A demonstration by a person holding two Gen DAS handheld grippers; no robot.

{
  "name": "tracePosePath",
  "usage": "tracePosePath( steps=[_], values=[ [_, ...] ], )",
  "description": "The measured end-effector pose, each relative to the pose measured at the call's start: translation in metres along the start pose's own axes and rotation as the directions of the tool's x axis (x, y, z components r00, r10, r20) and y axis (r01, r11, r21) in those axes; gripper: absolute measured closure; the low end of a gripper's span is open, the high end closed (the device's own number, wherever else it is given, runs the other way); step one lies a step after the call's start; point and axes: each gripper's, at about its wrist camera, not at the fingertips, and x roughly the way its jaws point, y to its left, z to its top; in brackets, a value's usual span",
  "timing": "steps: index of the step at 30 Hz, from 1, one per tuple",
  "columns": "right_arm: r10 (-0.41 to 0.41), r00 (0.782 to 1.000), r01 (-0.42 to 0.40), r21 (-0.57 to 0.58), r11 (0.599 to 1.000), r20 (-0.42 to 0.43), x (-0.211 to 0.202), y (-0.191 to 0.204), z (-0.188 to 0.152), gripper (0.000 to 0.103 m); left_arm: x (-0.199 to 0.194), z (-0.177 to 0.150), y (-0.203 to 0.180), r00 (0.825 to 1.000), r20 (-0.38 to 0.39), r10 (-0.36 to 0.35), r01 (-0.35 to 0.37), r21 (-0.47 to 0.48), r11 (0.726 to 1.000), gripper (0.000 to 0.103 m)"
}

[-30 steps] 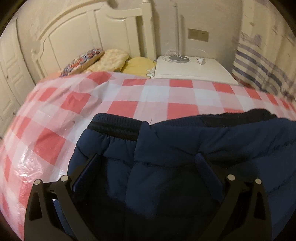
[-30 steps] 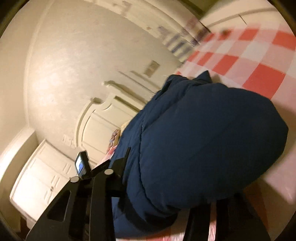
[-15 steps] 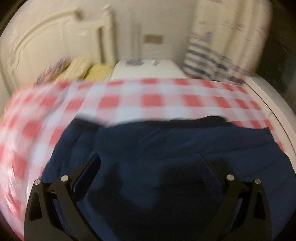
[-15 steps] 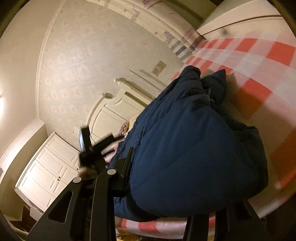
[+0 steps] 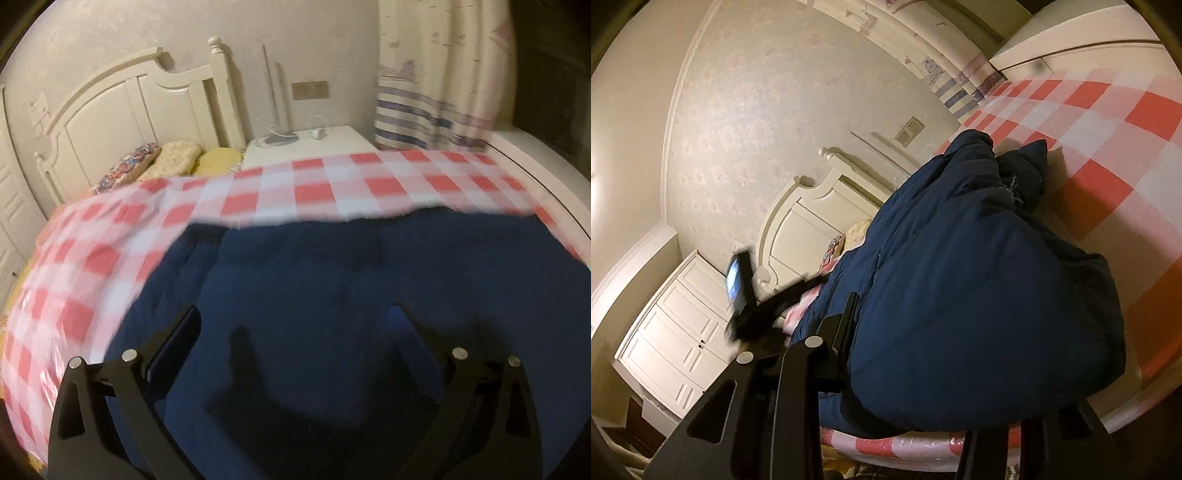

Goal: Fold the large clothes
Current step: 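Fold the lifted jacket edge over the bundle with both tools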

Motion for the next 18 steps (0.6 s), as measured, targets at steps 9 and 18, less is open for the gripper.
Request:
tracePosePath(
  steps=[9, 18],
  values=[
    [-0.104, 0.995, 0.103, -0.022, 0.994, -0.005, -0.001, 0.01, -0.006, 0.058, -0.028, -0.033, 0.0, 0.997, 0.018, -0.074, 0.074, -0.006, 0.997, 0.003],
    [-0.089, 0.996, 0.089, -0.02, 0.996, -0.002, 0.002, 0.006, -0.004, 0.058, -0.017, -0.057, -0.038, 1.0, 0.019, -0.007, 0.005, 0.131, 0.991, 0.002]
  ],
)
